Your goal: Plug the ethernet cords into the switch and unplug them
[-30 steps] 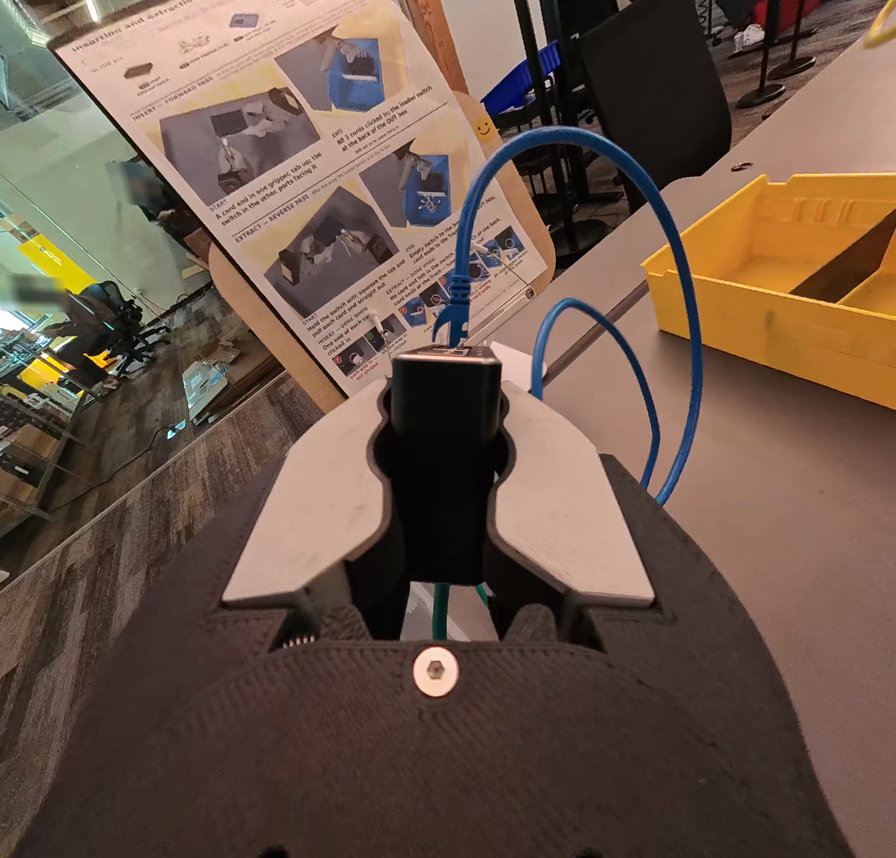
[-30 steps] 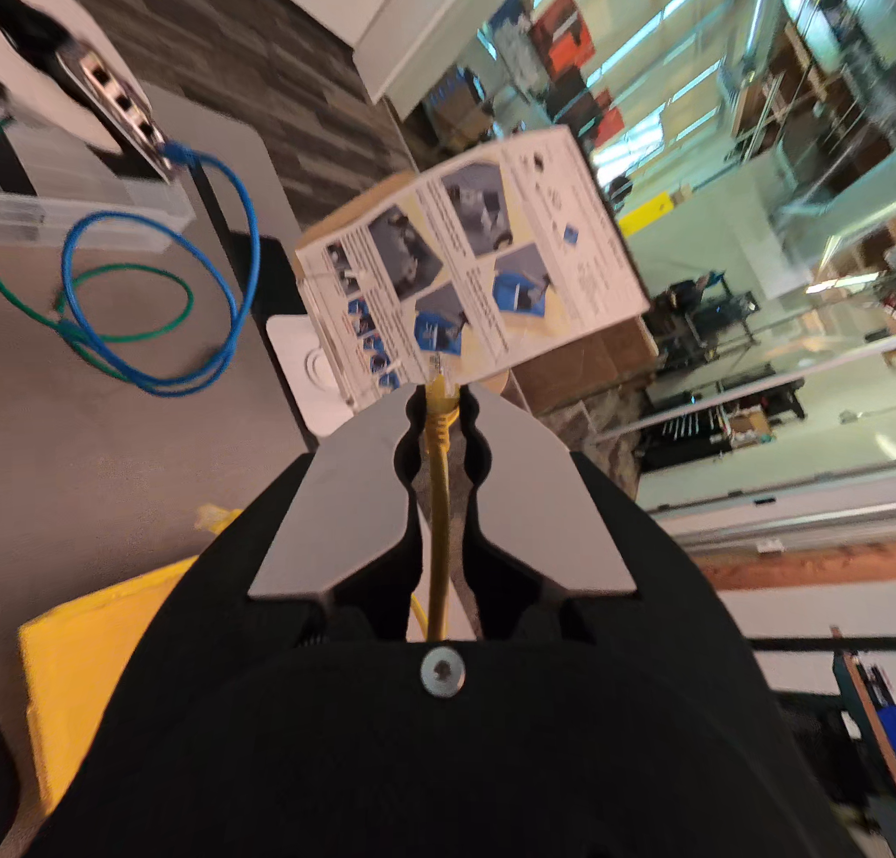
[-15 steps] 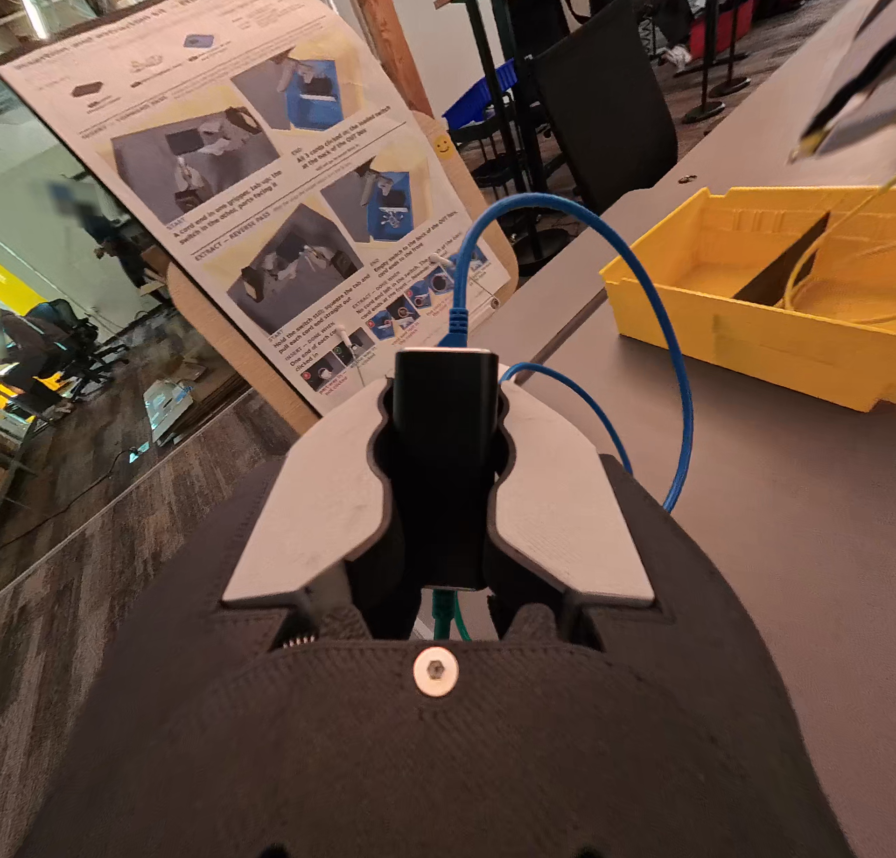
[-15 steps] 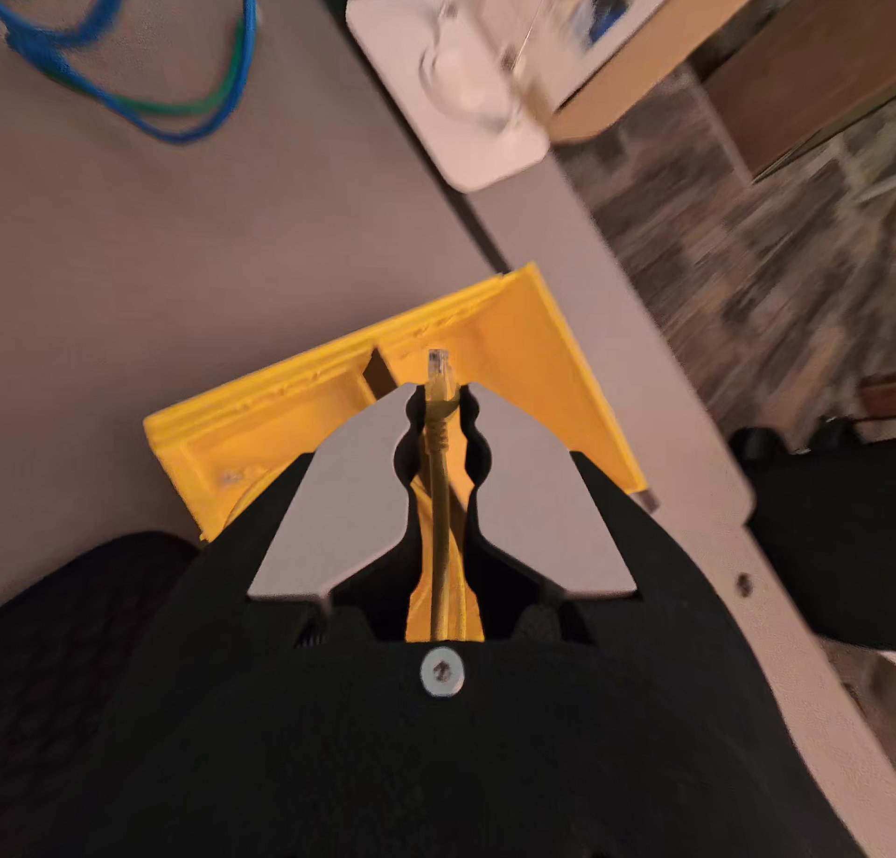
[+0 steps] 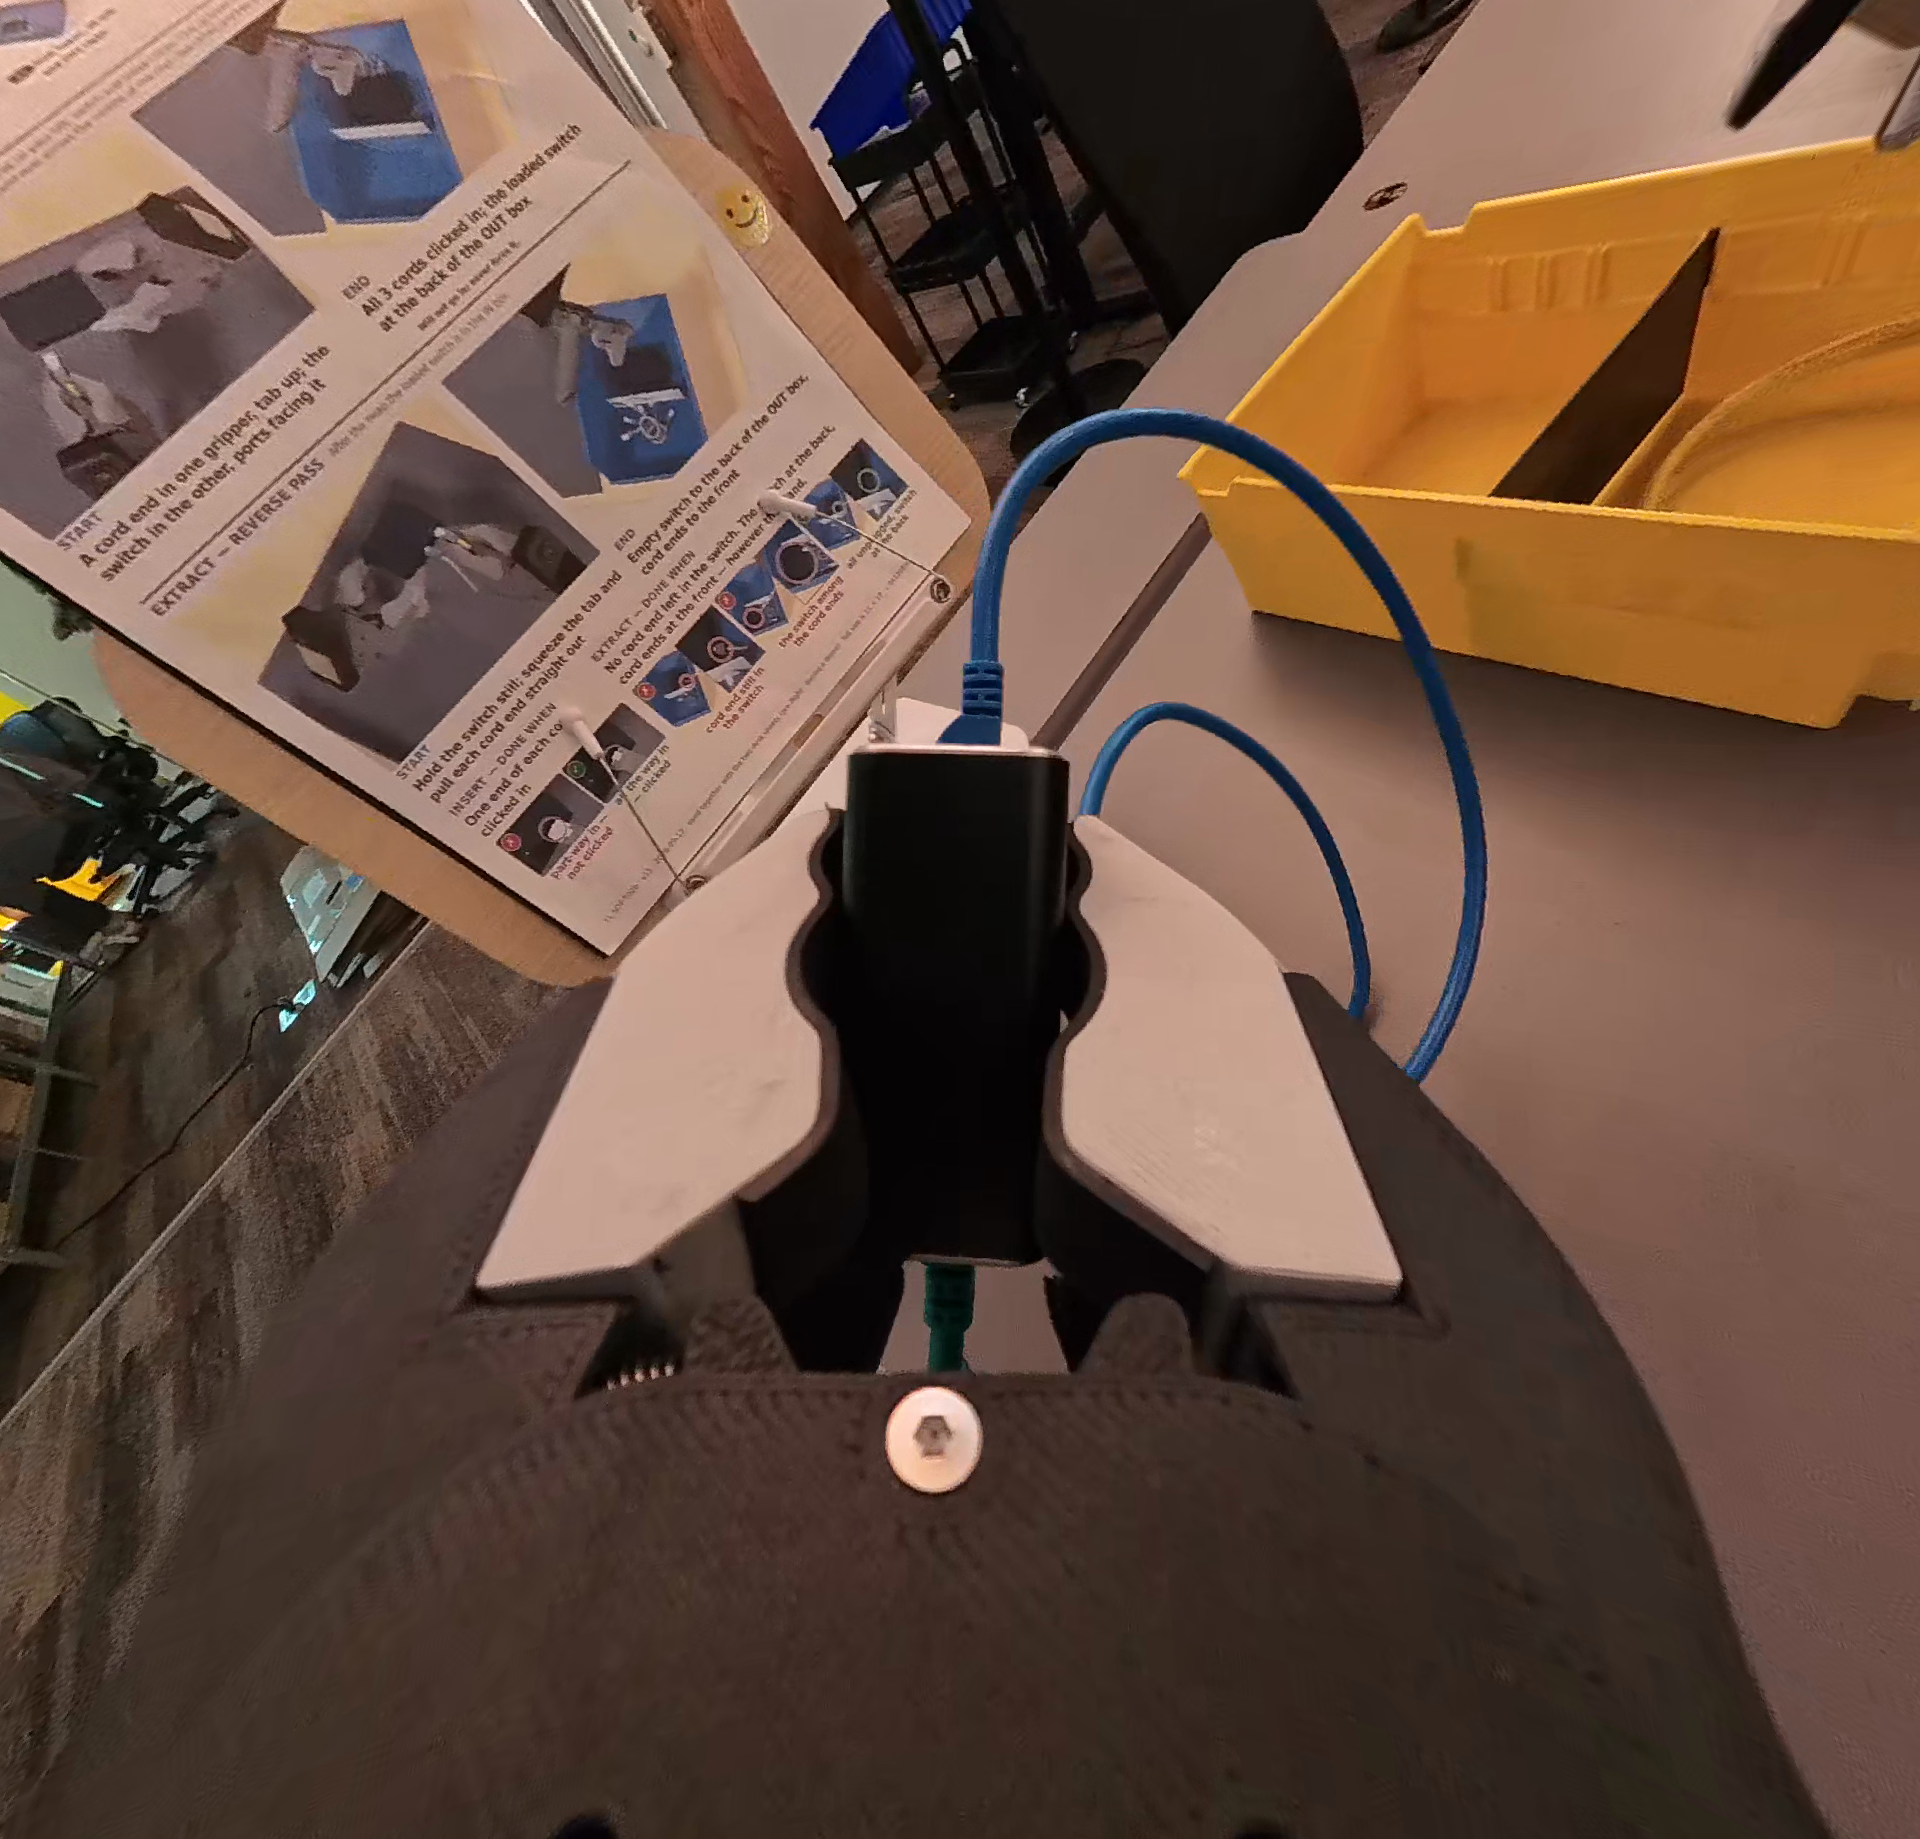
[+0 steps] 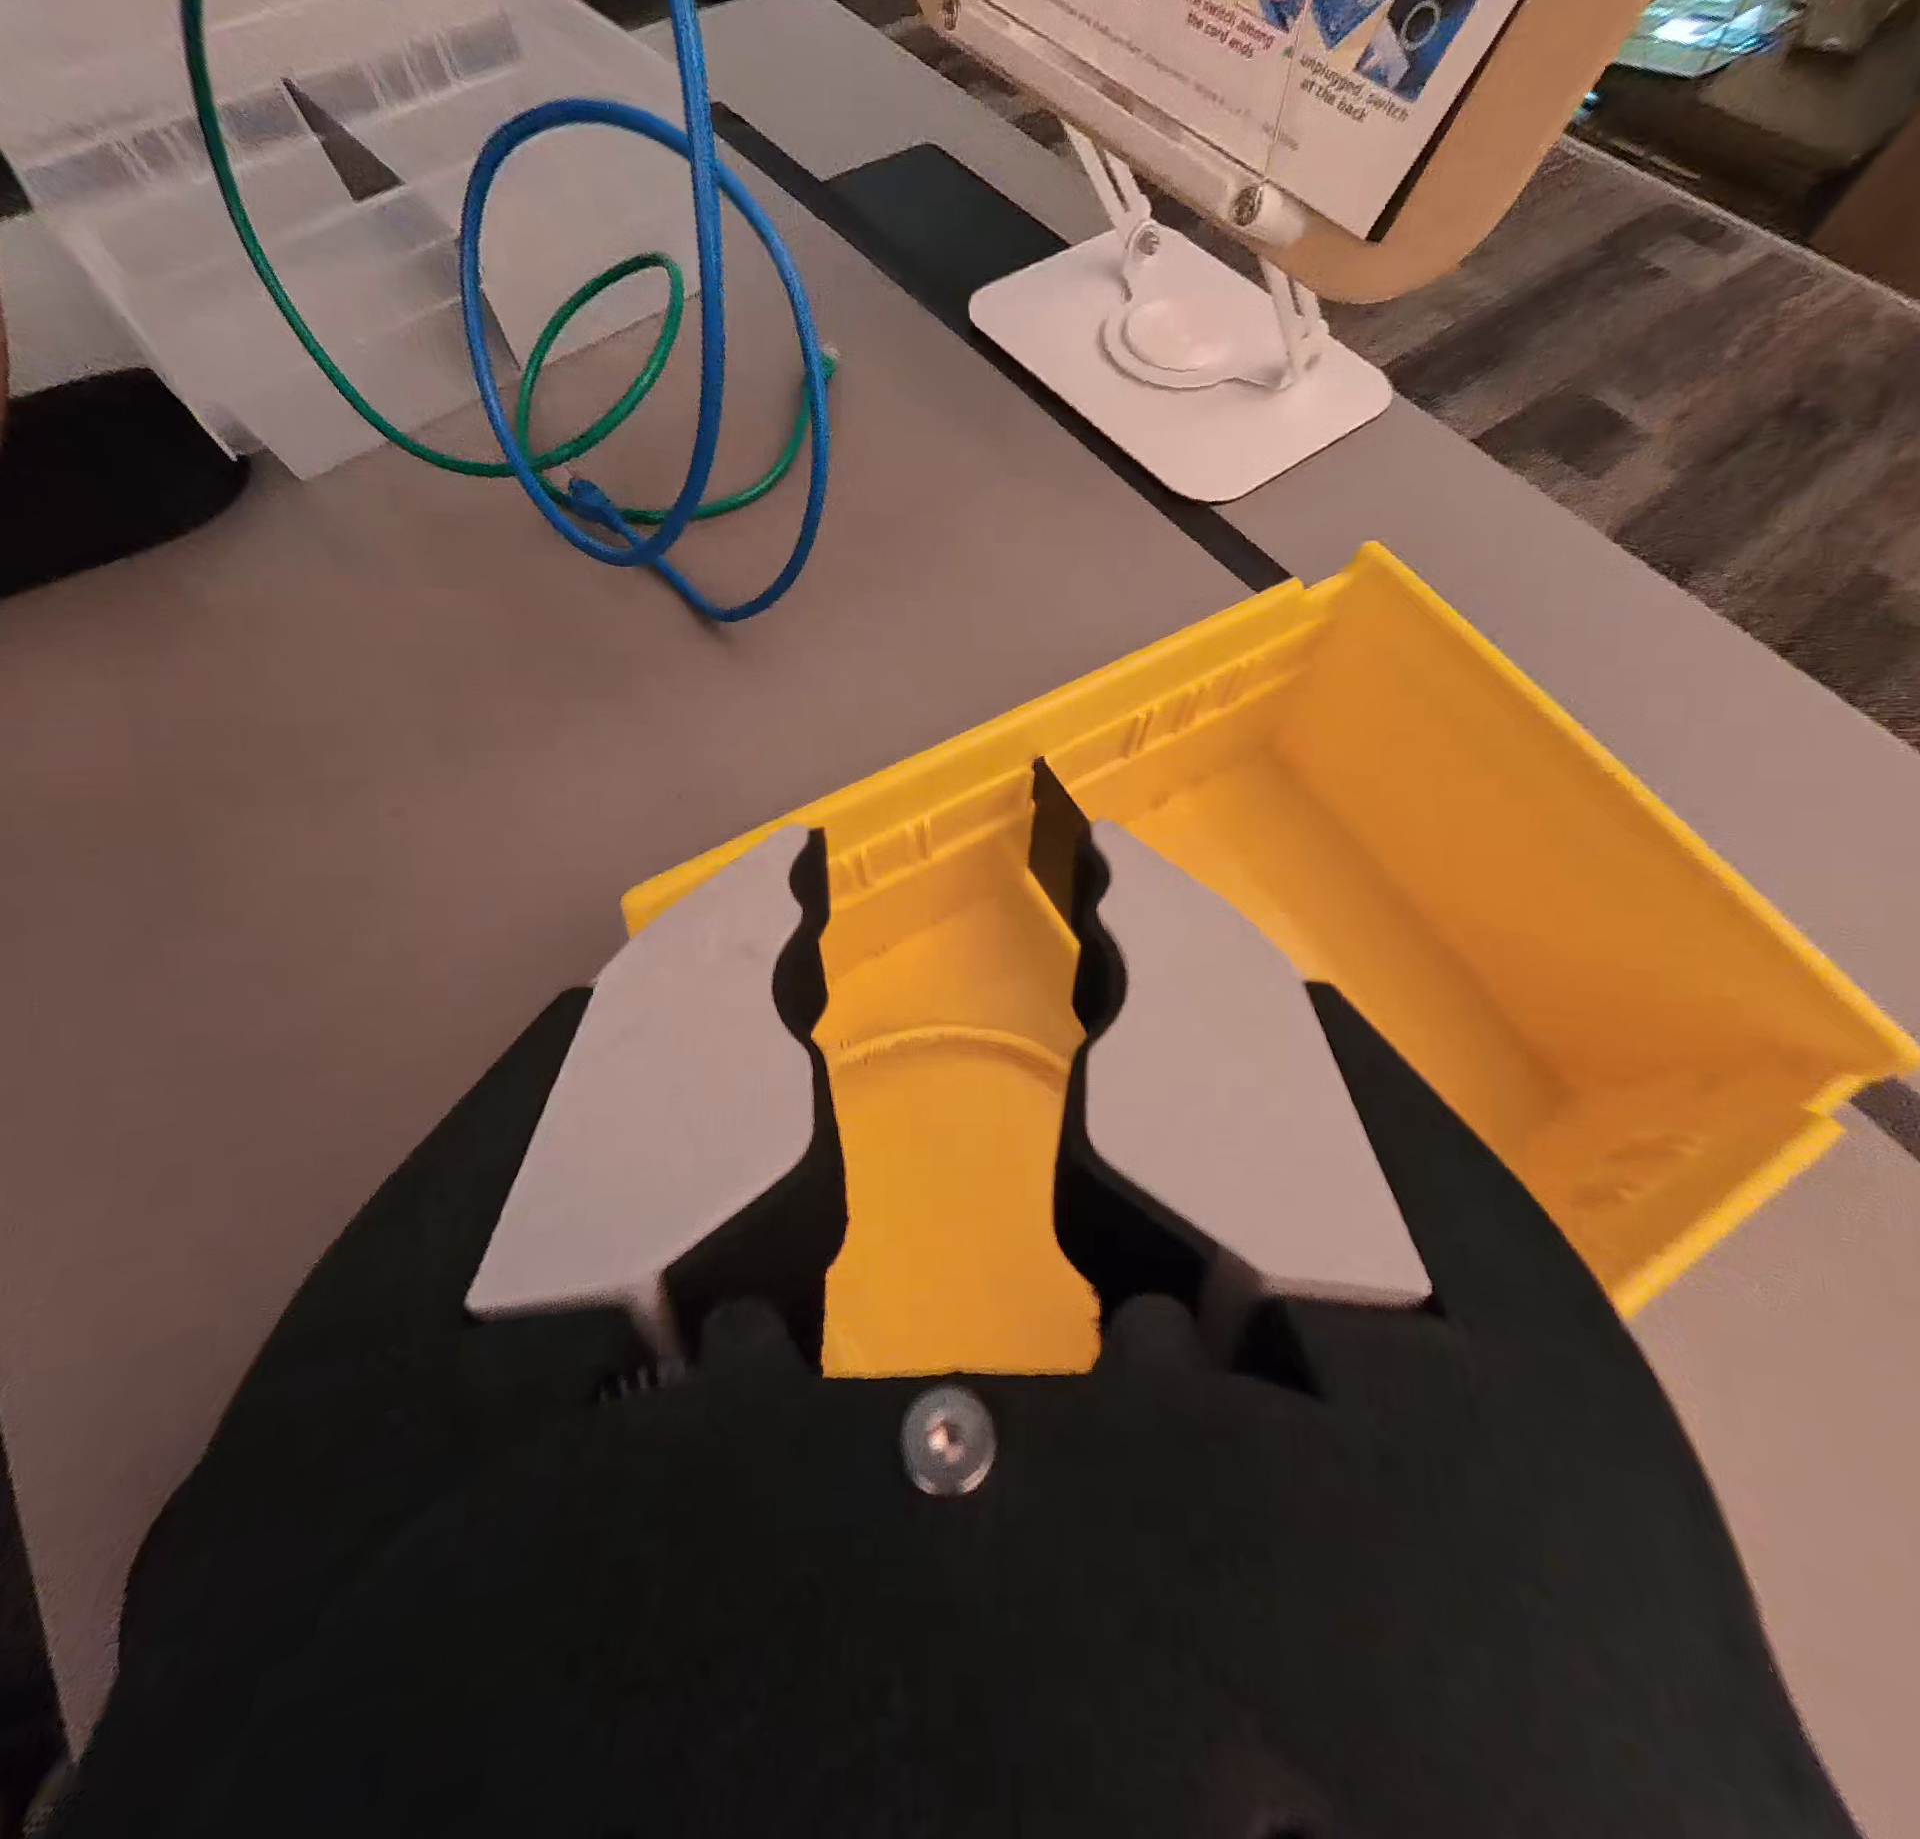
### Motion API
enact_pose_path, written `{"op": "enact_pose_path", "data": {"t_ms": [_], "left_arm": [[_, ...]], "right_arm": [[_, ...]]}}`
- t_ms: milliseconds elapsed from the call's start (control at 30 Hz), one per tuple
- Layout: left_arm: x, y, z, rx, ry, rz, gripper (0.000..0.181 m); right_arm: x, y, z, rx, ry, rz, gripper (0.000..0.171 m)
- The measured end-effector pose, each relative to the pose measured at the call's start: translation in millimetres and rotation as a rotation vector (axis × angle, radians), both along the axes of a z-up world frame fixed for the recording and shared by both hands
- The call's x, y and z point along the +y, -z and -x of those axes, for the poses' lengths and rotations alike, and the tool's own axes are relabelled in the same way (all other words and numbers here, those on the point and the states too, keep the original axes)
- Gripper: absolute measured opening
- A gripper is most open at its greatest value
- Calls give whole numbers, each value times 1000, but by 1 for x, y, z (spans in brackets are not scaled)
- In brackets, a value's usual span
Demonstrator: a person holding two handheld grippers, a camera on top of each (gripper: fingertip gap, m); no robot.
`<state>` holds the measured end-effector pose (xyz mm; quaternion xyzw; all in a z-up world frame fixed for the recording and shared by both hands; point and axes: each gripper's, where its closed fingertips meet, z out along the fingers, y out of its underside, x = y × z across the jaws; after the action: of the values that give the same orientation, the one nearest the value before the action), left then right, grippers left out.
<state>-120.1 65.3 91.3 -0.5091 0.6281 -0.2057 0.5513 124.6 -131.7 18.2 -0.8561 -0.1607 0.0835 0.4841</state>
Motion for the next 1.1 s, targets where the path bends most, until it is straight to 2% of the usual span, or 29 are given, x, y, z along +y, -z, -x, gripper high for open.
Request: {"op": "enact_pose_path", "data": {"t_ms": [100,333,467,600,733,867,1100], "left_arm": [[-9,-4,-1,-22,53,13,36],[-49,1,-10,-3,232,10,37],[-68,13,-16,54,314,-16,37],[-82,22,-19,95,372,-45,37],[-85,32,-21,144,394,-87,37],[-86,38,-25,156,409,-88,37],[-84,46,-29,184,392,-120,37]], "right_arm": [[-5,-6,20,-128,-35,-27,46],[44,-60,140,-437,-227,-541,49],[55,-95,196,-339,-442,-641,35],[94,-70,197,-424,-512,-475,35],[103,-40,205,-482,-598,-411,22],[116,-20,203,-510,-619,-372,22],[123,-15,204,-448,-666,-503,15]]}}
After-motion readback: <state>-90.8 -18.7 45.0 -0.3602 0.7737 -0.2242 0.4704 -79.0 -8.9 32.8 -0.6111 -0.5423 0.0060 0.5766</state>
